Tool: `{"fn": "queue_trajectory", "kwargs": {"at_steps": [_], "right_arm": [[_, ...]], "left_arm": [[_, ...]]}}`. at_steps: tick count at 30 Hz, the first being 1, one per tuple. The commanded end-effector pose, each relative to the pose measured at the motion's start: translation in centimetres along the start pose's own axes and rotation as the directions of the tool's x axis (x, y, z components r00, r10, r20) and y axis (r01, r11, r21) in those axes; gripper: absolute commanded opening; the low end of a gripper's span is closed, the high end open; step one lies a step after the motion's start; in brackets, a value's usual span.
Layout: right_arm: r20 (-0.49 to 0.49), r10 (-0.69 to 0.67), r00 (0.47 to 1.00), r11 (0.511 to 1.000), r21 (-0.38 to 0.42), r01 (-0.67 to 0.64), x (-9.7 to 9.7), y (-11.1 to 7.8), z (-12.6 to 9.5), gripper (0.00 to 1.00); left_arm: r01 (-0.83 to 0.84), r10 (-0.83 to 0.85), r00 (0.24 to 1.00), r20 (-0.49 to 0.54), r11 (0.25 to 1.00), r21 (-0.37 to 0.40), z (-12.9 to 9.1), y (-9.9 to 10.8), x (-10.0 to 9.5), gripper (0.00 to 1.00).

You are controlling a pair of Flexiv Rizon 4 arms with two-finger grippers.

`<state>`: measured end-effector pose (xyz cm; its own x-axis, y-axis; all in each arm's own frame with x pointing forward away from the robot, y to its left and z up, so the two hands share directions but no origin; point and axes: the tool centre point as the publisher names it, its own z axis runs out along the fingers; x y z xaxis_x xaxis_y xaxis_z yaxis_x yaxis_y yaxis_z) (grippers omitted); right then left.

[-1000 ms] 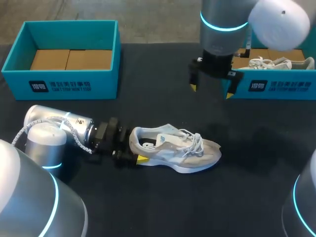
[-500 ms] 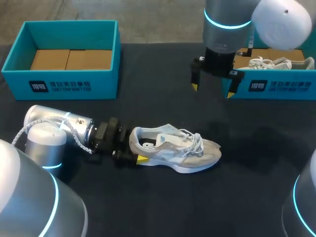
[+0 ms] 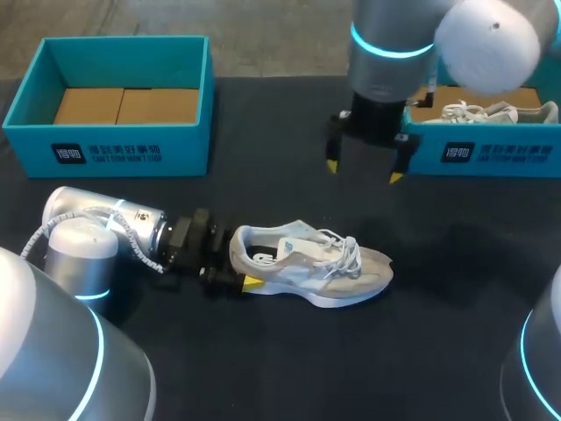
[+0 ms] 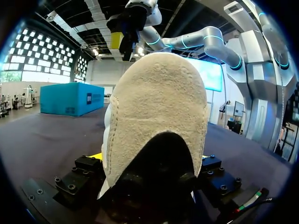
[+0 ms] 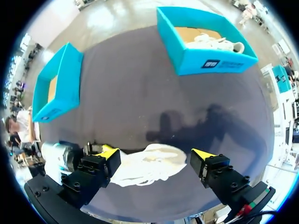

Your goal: Take the shoe out of the shoebox, open the shoe tongue, remove and reinsert the insole, then place the shoe into the shoebox

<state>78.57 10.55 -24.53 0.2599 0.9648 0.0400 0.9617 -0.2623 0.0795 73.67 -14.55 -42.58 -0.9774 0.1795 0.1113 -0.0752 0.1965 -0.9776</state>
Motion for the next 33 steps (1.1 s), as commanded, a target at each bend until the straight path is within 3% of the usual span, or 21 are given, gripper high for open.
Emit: {"fn": "queue_trajectory", "kwargs": {"at_steps": [1, 15, 33], "right_arm": [[0.014, -0.004, 1.000, 1.000, -0.006, 0.004, 2.2, -1.4, 1.4, 1.00], [0.021, -0.011, 1.000, 1.000, -0.016, 0.011, 4.7, -4.9, 2.3, 1.00], [0.036, -0.035, 0.999, 0.999, -0.031, 0.036, 6.7, -6.9, 4.8, 1.00]], "left_arm": [[-0.001, 0.001, 1.000, 0.002, 1.000, 0.000, 0.0, 0.1, 0.0, 0.00], [-0.001, 0.001, 1.000, 0.002, 1.000, 0.000, 0.0, 0.1, 0.0, 0.00], [-0.001, 0.001, 1.000, 0.002, 1.000, 0.000, 0.0, 0.1, 0.0, 0.00]]}}
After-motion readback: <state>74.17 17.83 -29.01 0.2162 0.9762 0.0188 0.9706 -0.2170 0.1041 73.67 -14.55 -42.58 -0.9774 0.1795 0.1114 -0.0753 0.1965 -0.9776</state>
